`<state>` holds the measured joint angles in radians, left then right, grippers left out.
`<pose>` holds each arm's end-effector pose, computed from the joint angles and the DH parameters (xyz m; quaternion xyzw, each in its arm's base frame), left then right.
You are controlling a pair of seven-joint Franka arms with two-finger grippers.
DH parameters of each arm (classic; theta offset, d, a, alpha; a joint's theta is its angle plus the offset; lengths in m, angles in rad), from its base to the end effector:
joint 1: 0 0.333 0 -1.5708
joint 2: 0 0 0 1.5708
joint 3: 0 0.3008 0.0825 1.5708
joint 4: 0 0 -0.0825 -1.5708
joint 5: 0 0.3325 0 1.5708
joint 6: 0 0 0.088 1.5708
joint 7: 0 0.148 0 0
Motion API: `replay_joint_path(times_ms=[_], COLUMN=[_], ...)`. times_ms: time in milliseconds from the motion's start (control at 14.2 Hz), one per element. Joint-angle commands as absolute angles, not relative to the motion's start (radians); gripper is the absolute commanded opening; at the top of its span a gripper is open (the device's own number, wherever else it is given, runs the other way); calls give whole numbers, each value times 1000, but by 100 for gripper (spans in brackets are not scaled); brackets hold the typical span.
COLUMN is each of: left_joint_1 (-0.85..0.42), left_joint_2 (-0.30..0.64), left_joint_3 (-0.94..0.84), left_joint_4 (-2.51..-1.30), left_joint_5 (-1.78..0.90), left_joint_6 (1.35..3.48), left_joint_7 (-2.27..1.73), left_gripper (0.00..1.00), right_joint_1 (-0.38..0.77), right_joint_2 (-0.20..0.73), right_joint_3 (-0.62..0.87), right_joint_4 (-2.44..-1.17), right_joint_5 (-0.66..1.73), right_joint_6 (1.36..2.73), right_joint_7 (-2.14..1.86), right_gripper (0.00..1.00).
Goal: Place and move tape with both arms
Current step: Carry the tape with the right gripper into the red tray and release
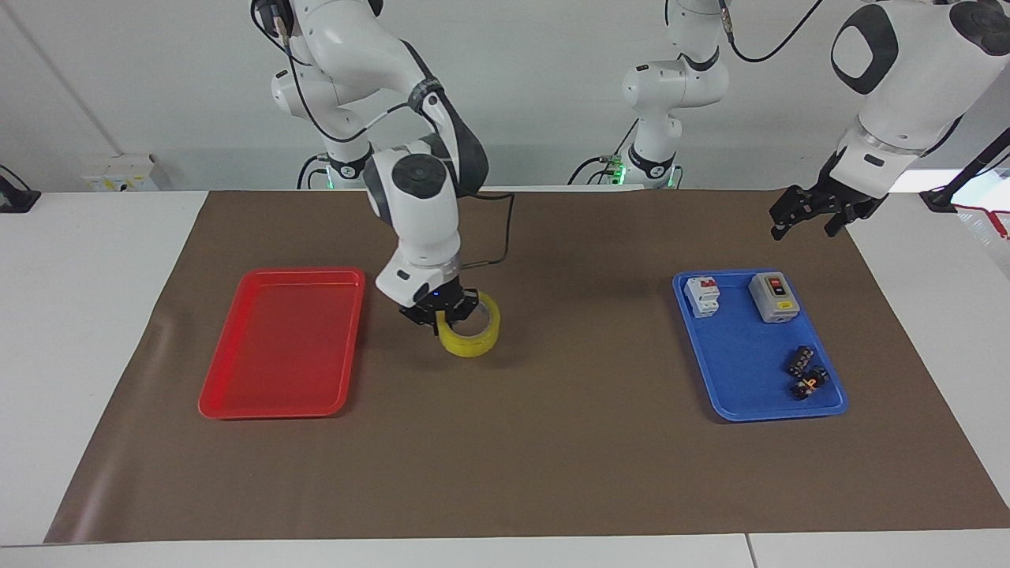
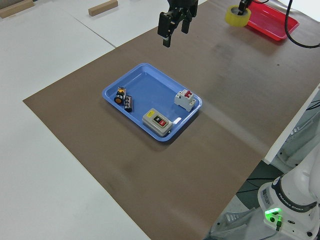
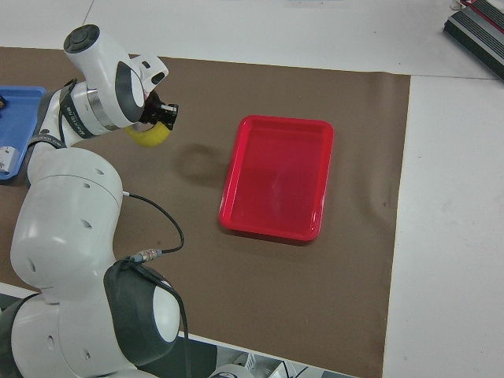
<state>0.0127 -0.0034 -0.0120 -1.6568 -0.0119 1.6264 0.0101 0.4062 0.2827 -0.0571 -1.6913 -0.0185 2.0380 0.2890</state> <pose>0.5036 -0.0014 0.5386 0.9999 -0.0043 -0.0135 0.0060 0.5622 0.2055 0.4025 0.9987 0.0353 0.0357 0.0054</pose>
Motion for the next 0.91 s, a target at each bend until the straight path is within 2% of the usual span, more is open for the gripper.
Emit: replay_joint_path(times_ms=[0, 351, 492, 632, 843], left_joint_1=[12, 11, 11, 11, 11], left_joint_2=[-35, -35, -35, -35, -35], left_joint_3=[-6, -6, -6, -6, -6], left_joint_4=[-1690, -1690, -1690, -1690, -1690], left_joint_5=[-37, -37, -37, -37, -37], left_joint_6=[1626, 1626, 1626, 1626, 1626], left_joint_7=[25, 25, 25, 25, 25], left_gripper=[100, 100, 100, 100, 100], right_joint_1=[278, 56, -12, -41, -49], right_joint_2=[215, 189, 158, 126, 114], right_joint_3=[-48, -49, -48, -49, -49], right_joint_4=[-1716, -1821, -1925, -2041, -2126], right_joint_5=[-6, -6, -6, -6, -6], right_joint_6=[1979, 2035, 2142, 2256, 2350], right_joint_7=[157, -147, -253, -307, -322], right_gripper=[0, 0, 0, 0, 0])
